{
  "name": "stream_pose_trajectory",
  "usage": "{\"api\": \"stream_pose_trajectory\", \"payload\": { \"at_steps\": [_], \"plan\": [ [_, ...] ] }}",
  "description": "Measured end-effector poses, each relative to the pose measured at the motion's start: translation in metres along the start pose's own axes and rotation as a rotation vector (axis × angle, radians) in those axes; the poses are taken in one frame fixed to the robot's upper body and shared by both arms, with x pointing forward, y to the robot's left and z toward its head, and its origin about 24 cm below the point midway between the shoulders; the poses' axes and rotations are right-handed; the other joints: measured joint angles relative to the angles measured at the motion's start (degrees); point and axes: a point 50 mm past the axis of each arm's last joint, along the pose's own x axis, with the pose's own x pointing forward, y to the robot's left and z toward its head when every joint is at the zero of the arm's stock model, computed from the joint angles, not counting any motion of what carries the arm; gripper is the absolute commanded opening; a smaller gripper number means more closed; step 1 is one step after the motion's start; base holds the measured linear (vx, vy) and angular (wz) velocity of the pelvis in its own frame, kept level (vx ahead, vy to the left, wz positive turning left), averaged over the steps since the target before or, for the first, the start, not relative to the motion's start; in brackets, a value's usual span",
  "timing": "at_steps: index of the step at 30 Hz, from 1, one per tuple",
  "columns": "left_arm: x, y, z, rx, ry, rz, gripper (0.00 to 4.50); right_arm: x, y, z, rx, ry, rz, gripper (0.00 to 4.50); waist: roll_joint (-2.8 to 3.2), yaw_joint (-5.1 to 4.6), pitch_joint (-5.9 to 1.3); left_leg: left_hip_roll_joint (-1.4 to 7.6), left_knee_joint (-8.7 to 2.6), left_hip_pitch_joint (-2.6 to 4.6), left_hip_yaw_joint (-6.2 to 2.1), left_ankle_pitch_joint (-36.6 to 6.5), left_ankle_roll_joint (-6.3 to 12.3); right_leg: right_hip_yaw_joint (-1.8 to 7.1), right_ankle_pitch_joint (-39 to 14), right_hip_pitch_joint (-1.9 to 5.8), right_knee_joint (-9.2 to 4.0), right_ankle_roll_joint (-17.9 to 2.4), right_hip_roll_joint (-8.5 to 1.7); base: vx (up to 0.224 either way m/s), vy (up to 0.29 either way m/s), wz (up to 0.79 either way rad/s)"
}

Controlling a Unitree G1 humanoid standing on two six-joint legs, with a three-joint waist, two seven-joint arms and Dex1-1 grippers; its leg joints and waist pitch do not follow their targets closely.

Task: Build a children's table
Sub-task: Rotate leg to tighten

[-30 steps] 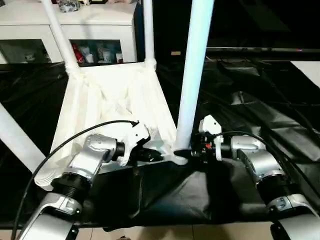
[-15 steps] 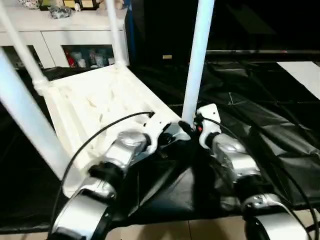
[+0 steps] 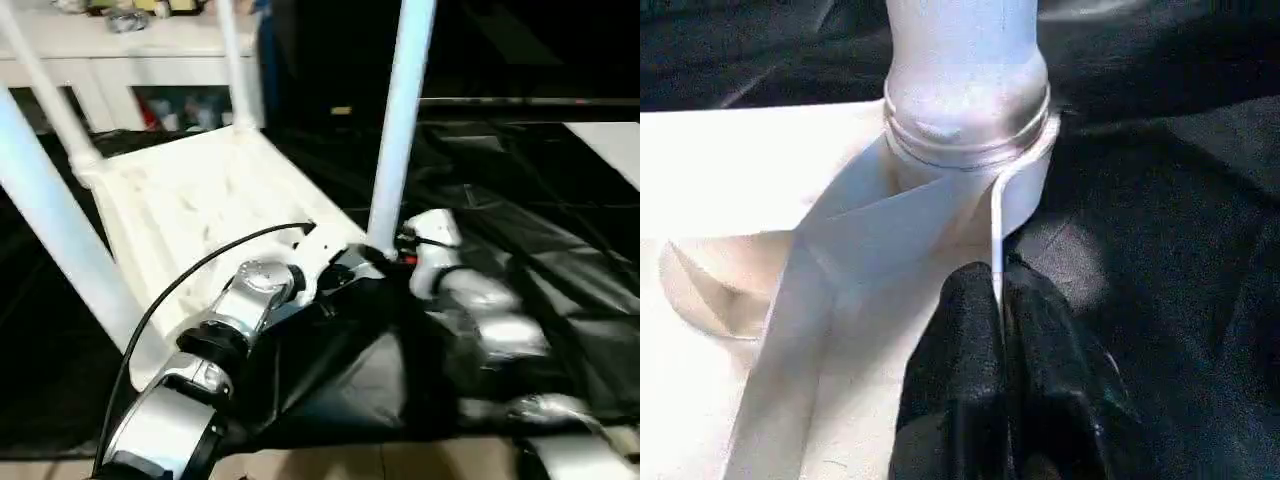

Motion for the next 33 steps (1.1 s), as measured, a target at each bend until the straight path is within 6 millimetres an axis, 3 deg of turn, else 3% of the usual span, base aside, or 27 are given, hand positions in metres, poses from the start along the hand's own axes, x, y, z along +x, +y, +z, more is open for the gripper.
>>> {"api": "stream_pose_trajectory", "payload": {
  "at_steps": [2, 4, 5, 6, 9, 13, 19, 20, 23, 24, 29, 30, 33],
  "plan": [
    [-0.004, 0.000, -0.002, -0.026, -0.027, -0.003, 0.56, -0.004, 0.002, -0.001, -0.004, 0.007, 0.046, 3.22, -0.06, -0.02, 0.04, 0.02, 0.01, -0.02, -0.03, 0.0, 0.00, -0.02, 0.0, -0.05, 0.01, 0.0, 0.04, 0.000, 0.000, 0.00],
    [-0.014, -0.006, 0.003, -0.036, -0.095, -0.098, 0.69, -0.027, -0.003, -0.007, -0.008, 0.052, 0.103, 3.22, -0.37, 0.98, 0.24, 0.13, 0.31, -0.27, -0.09, 0.0, 0.01, -0.12, 0.1, -0.25, 0.01, -0.2, 0.04, 0.000, 0.000, 0.00],
    [-0.017, -0.006, 0.003, -0.031, -0.095, -0.114, 0.97, -0.032, -0.006, -0.007, -0.007, 0.061, 0.103, 3.22, -0.37, 1.14, 0.24, 0.14, 0.49, -0.32, -0.08, 0.0, 0.02, -0.08, 0.1, -0.25, 0.03, -0.2, 0.04, 0.000, 0.000, 0.00],
    [-0.023, -0.004, 0.004, -0.020, -0.087, -0.126, 0.97, -0.036, -0.007, -0.003, -0.015, 0.058, 0.112, 3.22, -0.37, 1.25, 0.24, 0.13, 0.64, -0.37, -0.04, 0.0, 0.03, 0.01, 0.1, -0.26, 0.02, -0.2, 0.03, 0.000, 0.000, 0.00],
    [-0.040, -0.004, 0.005, -0.006, -0.082, -0.158, 1.20, -0.038, -0.004, 0.005, -0.010, 0.033, 0.167, 3.22, -0.43, 0.99, 0.27, 0.09, 0.71, -0.33, 0.13, -0.1, 0.17, 0.17, 0.1, -0.25, -0.02, -0.2, -0.03, 0.000, 0.000, 0.00],
    [-0.061, -0.015, 0.002, -0.024, -0.069, -0.223, 1.55, -0.037, 0.007, 0.001, 0.026, 0.036, 0.227, 3.22, -0.64, 0.88, 0.40, 0.12, 0.64, -0.26, 0.13, -0.1, 0.16, 0.14, 0.0, -0.25, 0.04, -0.1, -0.01, 0.000, 0.000, 0.00],
    [-0.078, -0.032, 0.003, -0.029, -0.040, -0.297, 2.00, -0.011, 0.034, 0.003, 0.082, 0.000, 0.334, 3.22, -1.62, 0.47, 0.81, 0.10, 0.52, -0.06, 0.12, -0.1, 0.12, 0.16, -0.1, -0.19, 0.14, 0.1, 0.00, 0.000, 0.000, 0.00],
    [-0.078, -0.034, 0.001, -0.037, -0.032, -0.299, 2.13, -0.007, 0.035, 0.003, 0.088, -0.006, 0.334, 2.94, -1.67, 0.29, 0.84, 0.09, 0.52, -0.07, 0.12, -0.1, 0.12, 0.17, -0.1, -0.19, 0.13, 0.1, -0.01, 0.000, 0.000, 0.00],
    [-0.080, -0.037, -0.006, -0.057, 0.002, -0.267, 2.33, 0.013, 0.035, 0.008, 0.120, -0.033, 0.258, 2.82, -1.86, -0.02, 0.94, 0.07, 0.52, -0.04, 0.12, -0.1, 0.07, 0.20, 0.0, -0.17, 0.13, 0.0, -0.02, 0.000, 0.000, 0.00],
    [-0.080, -0.040, -0.007, -0.058, 0.019, -0.253, 2.50, 0.020, 0.035, 0.012, 0.125, -0.051, 0.231, 2.56, -1.90, -0.05, 0.95, 0.08, 0.51, -0.04, 0.11, 0.0, 0.05, 0.19, 0.0, -0.17, 0.13, 0.0, -0.01, 0.000, 0.000, 0.00],
    [-0.089, -0.044, -0.011, -0.054, 0.065, -0.208, 2.84, 0.044, 0.043, 0.017, 0.173, -0.090, 0.175, 2.27, -2.70, 0.02, 1.01, 0.09, 0.40, 0.03, -0.02, 0.0, -0.10, 0.13, -0.1, -0.18, 0.33, 0.0, 0.03, 0.000, 0.000, 0.00],
    [-0.091, -0.044, -0.013, -0.054, 0.081, -0.198, 3.03, 0.048, 0.043, 0.017, 0.172, -0.090, 0.146, 2.03, -2.71, 0.01, 1.01, 0.08, 0.42, 0.02, -0.03, 0.1, -0.13, 0.14, -0.1, -0.19, 0.33, 0.0, 0.04, 0.000, 0.000, 0.00],
    [-0.096, -0.042, -0.020, -0.054, 0.122, -0.175, 3.16, 0.058, 0.037, 0.016, 0.176, -0.069, 0.029, 1.92, -2.76, 0.11, 1.03, 0.07, 0.45, 0.01, -0.02, 0.1, -0.15, 0.16, 0.1, -0.19, 0.34, -0.3, 0.03, 0.000, 0.000, 0.00]
  ]
}}
